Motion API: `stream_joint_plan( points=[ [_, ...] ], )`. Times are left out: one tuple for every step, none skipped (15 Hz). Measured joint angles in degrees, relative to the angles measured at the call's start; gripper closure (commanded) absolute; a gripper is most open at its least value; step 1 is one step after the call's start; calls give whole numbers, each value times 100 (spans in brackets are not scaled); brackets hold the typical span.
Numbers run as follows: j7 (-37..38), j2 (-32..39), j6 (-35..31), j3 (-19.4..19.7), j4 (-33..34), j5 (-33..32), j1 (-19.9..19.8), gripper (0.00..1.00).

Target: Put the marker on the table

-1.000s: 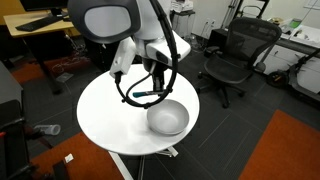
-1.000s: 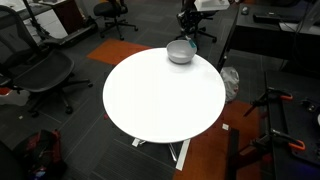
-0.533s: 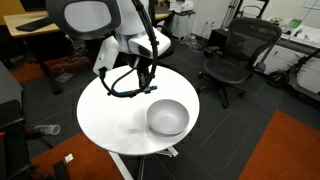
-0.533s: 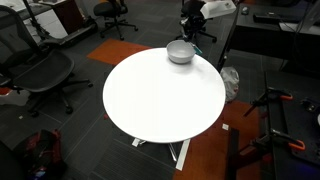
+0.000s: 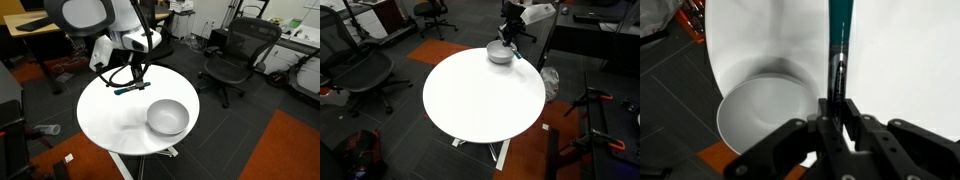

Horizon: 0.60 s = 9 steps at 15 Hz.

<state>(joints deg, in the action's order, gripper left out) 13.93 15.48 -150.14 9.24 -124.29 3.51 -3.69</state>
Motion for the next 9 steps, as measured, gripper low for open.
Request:
stream_joint_plan(
  points=[
    [0,1,0,-15,0,0,30,95],
    [0,1,0,-33,0,0,59,95],
    [0,4,0,-60,0,-1,81,95],
    [0,10,0,-83,0,-1,108,95],
    [0,21,0,-117,0,-1,128,95],
    [0,39,0,-152,0,-1,144,95],
    [0,66,0,-195,1,-1,156,95],
    [-2,105,1,-245,6,-1,161,95],
    [-4,155,1,-296,19,1,167,95]
  ],
)
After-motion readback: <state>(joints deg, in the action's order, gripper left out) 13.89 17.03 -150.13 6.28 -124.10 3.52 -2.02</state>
